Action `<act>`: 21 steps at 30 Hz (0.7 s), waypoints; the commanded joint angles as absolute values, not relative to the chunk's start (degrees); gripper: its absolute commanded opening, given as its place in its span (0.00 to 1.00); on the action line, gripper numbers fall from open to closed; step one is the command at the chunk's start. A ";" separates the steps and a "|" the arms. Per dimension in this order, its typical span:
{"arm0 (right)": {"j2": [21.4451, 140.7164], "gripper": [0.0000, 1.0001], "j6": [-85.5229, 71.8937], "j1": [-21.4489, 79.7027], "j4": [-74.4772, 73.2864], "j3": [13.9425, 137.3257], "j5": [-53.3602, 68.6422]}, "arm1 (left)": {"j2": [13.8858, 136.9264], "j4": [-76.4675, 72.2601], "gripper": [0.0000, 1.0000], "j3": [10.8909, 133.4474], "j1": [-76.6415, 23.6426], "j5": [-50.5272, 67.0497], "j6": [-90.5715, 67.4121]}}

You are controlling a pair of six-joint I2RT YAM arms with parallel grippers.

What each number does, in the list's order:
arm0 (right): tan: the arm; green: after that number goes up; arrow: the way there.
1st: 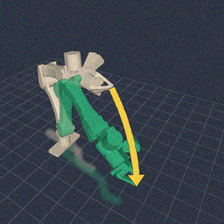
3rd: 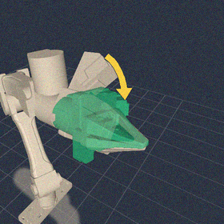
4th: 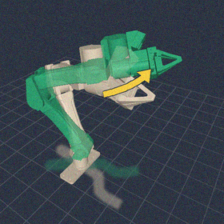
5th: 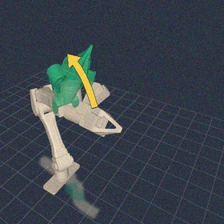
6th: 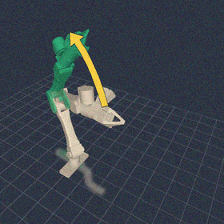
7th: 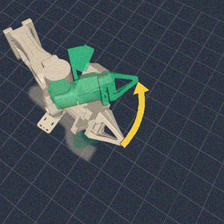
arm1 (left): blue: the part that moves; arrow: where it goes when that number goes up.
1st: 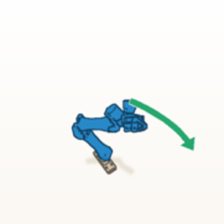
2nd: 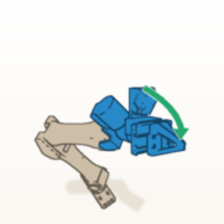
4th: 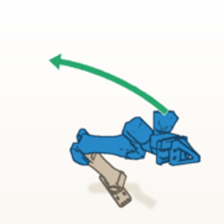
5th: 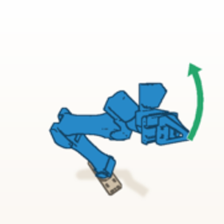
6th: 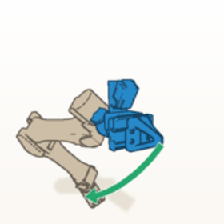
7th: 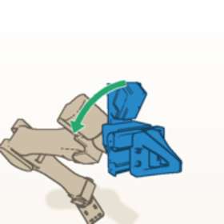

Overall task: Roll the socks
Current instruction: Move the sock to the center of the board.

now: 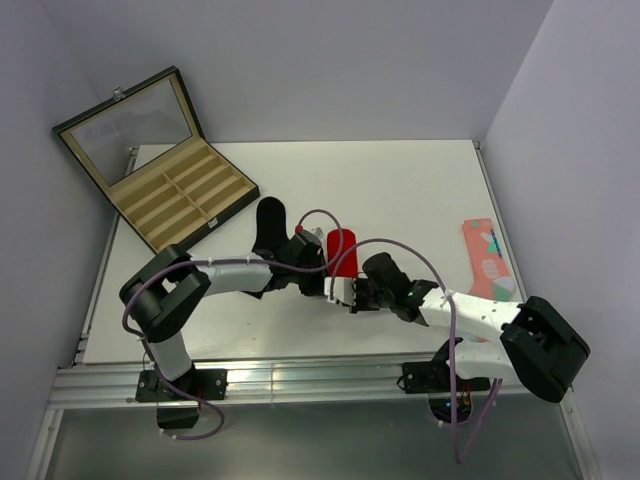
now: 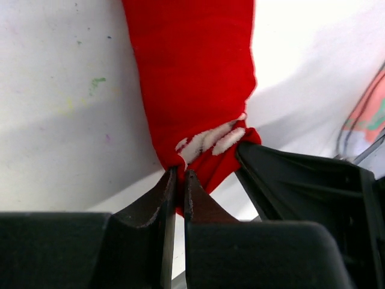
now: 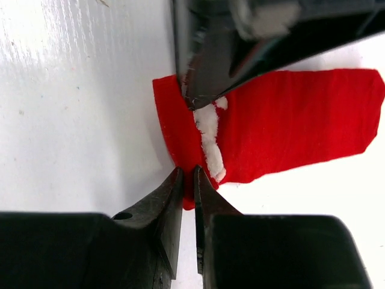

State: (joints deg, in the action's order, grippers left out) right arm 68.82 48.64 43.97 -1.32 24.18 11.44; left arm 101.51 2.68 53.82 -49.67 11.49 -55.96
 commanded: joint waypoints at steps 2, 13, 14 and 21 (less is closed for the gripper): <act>66.80 0.16 49.04 39.21 -6.32 23.90 14.06 | 97.56 -2.20 0.14 51.59 -51.76 6.78 -61.95; 75.14 0.15 53.52 31.65 -20.81 34.09 25.91 | 100.81 -4.57 0.16 52.91 -54.58 2.38 -63.28; 77.67 0.15 54.13 30.86 -24.22 36.89 27.15 | 100.98 -4.57 0.17 52.65 -54.67 1.94 -63.11; 92.01 0.15 60.28 26.02 -41.29 50.09 34.97 | 100.72 -7.56 0.29 49.49 -55.81 -1.48 -61.35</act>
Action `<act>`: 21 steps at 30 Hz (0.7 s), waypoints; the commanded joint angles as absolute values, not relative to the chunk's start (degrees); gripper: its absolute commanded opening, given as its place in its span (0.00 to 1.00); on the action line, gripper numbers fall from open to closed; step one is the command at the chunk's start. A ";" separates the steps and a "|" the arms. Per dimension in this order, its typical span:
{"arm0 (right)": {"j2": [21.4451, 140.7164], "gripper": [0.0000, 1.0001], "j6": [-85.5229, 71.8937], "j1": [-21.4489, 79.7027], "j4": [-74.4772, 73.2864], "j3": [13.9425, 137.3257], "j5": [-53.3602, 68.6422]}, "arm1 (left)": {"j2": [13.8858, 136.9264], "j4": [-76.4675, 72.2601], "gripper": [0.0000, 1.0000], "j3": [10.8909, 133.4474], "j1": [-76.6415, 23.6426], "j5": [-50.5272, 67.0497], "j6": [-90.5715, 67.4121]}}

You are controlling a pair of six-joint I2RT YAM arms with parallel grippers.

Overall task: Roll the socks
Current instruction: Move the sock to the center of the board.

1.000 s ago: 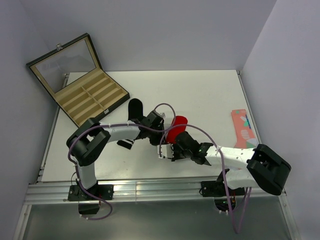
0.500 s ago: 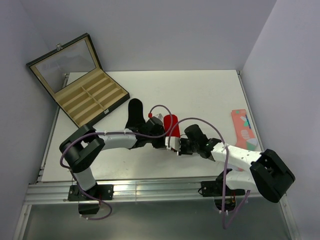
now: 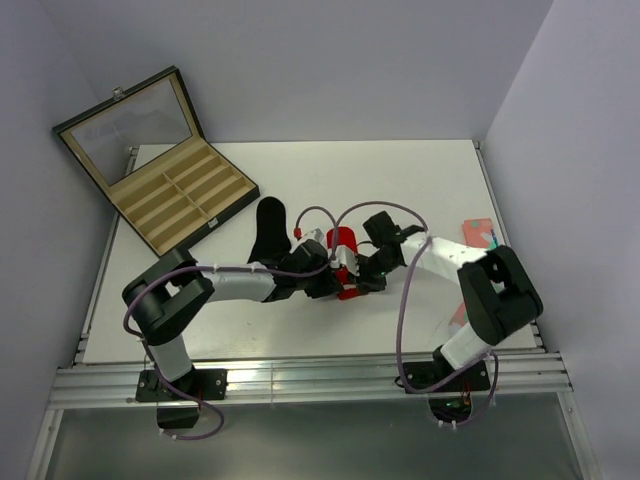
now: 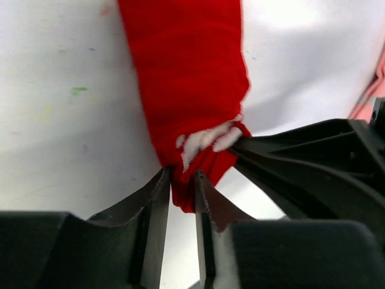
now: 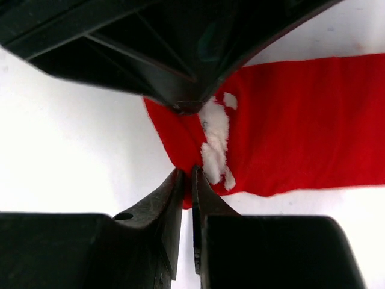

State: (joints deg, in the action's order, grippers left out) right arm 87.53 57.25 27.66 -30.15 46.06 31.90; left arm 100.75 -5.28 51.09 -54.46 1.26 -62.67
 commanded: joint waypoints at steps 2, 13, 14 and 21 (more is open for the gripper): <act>95.34 0.14 61.17 25.49 -44.63 52.63 35.77 | 100.72 -8.70 0.32 48.87 -55.81 -2.37 -60.39; 105.72 0.14 67.67 24.35 -60.02 61.61 39.81 | 94.75 -21.70 0.46 39.47 -59.59 -15.98 -51.70; 106.25 0.14 67.85 24.26 -60.64 62.31 39.90 | 93.79 -24.15 0.47 37.98 -59.94 -16.87 -50.64; 111.35 0.14 68.56 23.03 -66.18 66.71 41.31 | 89.39 -37.06 0.49 31.74 -65.12 -21.97 -39.39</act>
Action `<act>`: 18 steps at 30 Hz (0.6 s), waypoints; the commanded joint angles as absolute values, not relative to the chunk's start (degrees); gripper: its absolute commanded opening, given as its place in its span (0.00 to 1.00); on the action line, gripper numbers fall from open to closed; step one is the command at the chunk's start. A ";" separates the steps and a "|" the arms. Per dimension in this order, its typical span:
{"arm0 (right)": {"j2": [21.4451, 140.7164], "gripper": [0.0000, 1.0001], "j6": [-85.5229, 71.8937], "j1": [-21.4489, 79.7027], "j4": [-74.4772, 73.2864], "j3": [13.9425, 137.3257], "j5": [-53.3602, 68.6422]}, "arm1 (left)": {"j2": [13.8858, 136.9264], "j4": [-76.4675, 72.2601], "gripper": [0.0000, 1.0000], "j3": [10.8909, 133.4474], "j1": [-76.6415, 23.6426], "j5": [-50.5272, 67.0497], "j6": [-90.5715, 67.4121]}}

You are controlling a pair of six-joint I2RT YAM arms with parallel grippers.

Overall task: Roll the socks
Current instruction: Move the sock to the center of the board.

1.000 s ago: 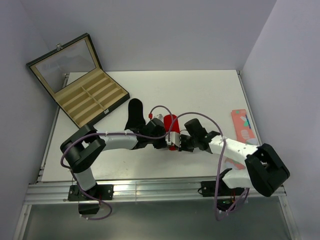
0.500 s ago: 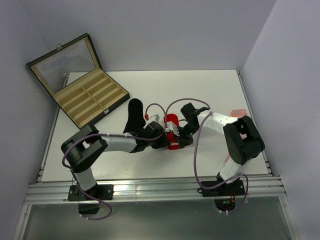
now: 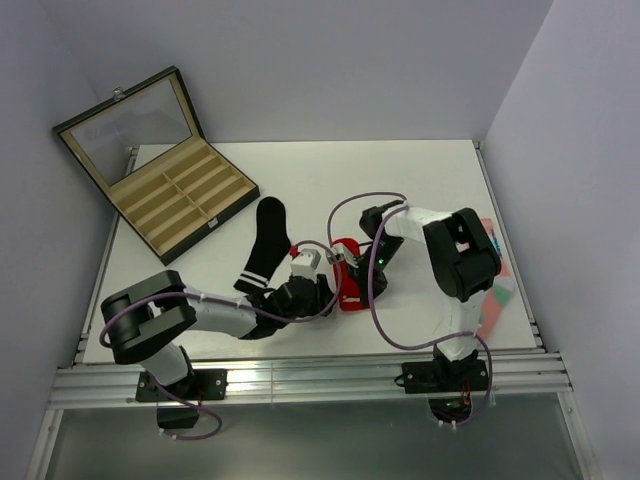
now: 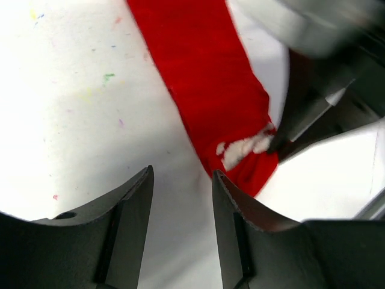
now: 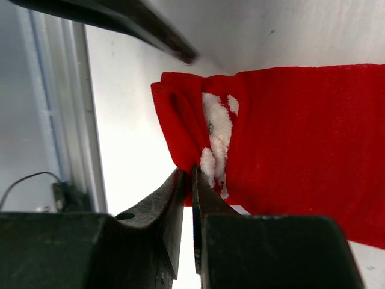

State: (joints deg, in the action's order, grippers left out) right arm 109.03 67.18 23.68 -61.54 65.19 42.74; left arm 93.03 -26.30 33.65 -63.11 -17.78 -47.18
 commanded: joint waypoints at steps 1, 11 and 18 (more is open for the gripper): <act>111.79 0.14 68.55 22.85 -66.96 66.97 41.40 | 88.95 -38.31 0.49 31.12 -65.47 -22.41 -37.20; 115.93 0.14 67.50 21.27 -70.66 70.58 43.16 | 85.87 -48.51 0.52 26.98 -69.52 -19.96 -26.55; 118.39 0.14 66.71 20.74 -71.19 71.98 43.07 | 88.50 -50.36 0.51 28.30 -70.05 -13.89 -21.89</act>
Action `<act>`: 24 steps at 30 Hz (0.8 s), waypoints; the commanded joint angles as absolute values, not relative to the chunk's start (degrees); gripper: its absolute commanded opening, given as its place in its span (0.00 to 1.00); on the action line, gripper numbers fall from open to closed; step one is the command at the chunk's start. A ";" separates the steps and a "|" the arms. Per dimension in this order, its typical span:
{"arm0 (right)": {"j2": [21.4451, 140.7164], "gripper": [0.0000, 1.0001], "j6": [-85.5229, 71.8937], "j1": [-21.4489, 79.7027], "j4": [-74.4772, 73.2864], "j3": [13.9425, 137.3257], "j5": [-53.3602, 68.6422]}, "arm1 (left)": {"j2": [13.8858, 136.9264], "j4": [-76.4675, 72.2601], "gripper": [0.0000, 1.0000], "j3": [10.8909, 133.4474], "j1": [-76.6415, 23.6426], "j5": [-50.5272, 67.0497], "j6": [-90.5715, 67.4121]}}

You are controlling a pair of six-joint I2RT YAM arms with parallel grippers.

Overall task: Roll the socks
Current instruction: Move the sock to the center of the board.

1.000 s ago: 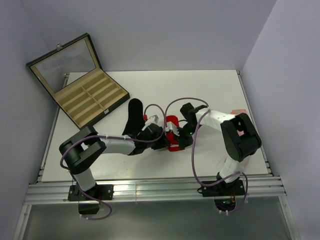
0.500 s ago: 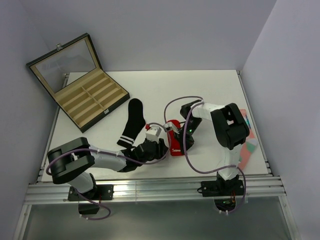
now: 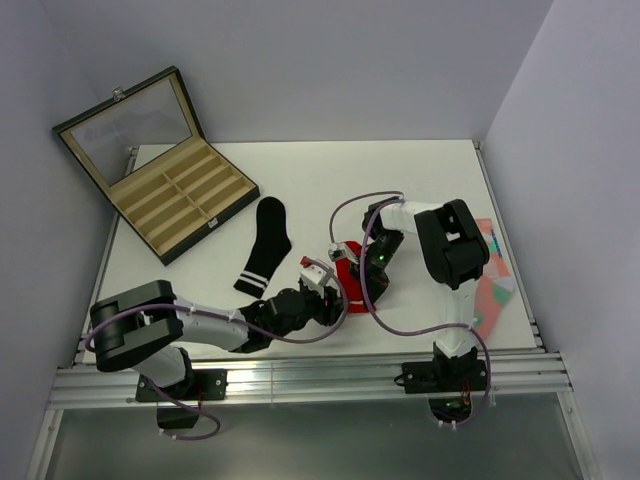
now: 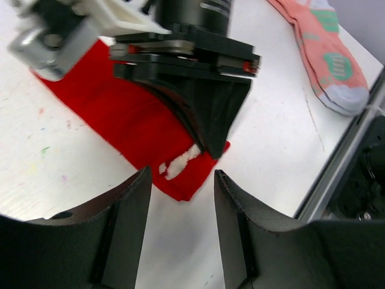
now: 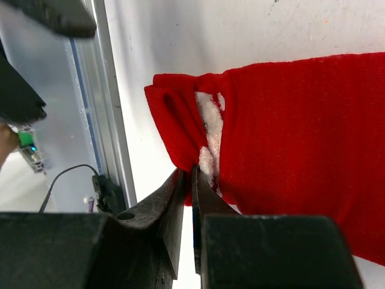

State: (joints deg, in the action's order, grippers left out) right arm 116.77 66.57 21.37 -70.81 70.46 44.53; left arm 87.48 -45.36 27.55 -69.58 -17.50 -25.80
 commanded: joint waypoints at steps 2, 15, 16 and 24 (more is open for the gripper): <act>118.83 0.14 66.80 20.65 -71.37 72.25 42.98 | 89.82 -50.54 0.52 29.18 -70.05 -11.79 -20.92; 119.44 0.14 65.65 20.48 -70.49 71.63 41.92 | 98.96 -51.85 0.50 34.37 -69.61 -2.65 -17.40; 119.44 0.13 65.57 20.57 -70.40 71.63 41.84 | 99.40 -52.81 0.50 34.19 -69.44 -2.29 -17.49; 119.44 0.13 65.13 20.48 -70.31 71.72 41.84 | 101.95 -54.67 0.50 34.54 -67.50 0.34 -17.93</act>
